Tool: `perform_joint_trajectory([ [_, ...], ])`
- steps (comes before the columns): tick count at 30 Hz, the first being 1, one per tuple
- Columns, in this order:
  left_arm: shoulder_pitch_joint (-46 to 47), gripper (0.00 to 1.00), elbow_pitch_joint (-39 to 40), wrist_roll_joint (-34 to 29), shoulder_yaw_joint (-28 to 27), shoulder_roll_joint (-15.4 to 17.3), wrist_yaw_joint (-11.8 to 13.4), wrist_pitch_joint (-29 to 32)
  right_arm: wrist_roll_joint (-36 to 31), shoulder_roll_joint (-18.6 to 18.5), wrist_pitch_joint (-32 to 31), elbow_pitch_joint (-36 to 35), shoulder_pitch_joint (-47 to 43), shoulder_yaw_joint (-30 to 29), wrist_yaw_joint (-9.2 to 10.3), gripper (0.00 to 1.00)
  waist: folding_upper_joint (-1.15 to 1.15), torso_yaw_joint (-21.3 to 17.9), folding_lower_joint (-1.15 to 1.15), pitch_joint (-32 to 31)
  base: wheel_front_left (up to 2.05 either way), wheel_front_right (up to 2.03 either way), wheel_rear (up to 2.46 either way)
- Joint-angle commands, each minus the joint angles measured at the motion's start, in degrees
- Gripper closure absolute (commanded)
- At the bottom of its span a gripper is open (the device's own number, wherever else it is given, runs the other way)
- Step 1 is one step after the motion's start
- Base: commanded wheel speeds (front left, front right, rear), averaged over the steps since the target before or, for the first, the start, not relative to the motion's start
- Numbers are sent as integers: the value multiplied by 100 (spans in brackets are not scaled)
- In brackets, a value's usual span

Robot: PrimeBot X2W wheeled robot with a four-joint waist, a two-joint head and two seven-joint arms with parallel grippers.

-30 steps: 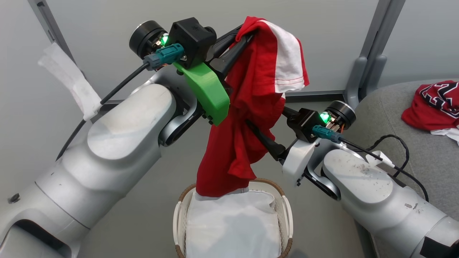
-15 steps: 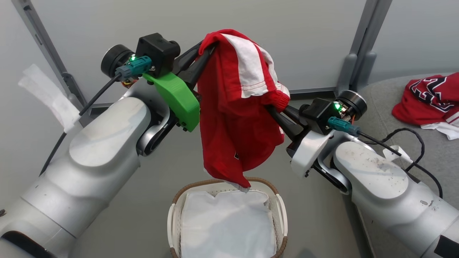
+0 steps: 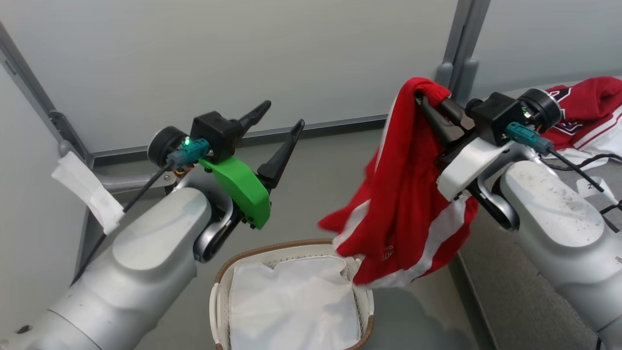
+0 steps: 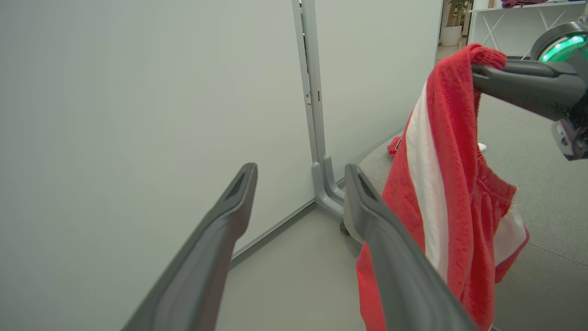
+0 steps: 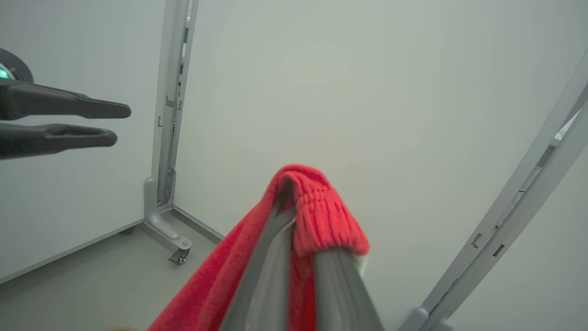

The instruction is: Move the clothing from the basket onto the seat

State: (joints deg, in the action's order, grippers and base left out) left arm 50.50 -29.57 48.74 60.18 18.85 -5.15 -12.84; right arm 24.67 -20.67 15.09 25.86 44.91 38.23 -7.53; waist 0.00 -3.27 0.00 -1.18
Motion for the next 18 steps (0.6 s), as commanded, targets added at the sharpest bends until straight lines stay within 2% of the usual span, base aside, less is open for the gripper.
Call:
perform_joint_trajectory([
  [1, -158, 0, 26, -66, 41, -57, 22, -54, -57, -72, 11, -17, -100, -93, 8, 100, 0, -127, 0, 37, 0, 0, 0],
  [10, -814, 0, 196, -174, 135, -290, 163, -196, -218, -573, 11, -100, -243, -574, 8, 100, 0, -694, 0, 208, 0, 0, 0],
  [18, -1055, 0, 274, -516, 60, -324, 270, -239, -299, -888, 11, -296, -322, -929, 8, 100, 0, -1491, 0, 551, 0, 0, 0],
])
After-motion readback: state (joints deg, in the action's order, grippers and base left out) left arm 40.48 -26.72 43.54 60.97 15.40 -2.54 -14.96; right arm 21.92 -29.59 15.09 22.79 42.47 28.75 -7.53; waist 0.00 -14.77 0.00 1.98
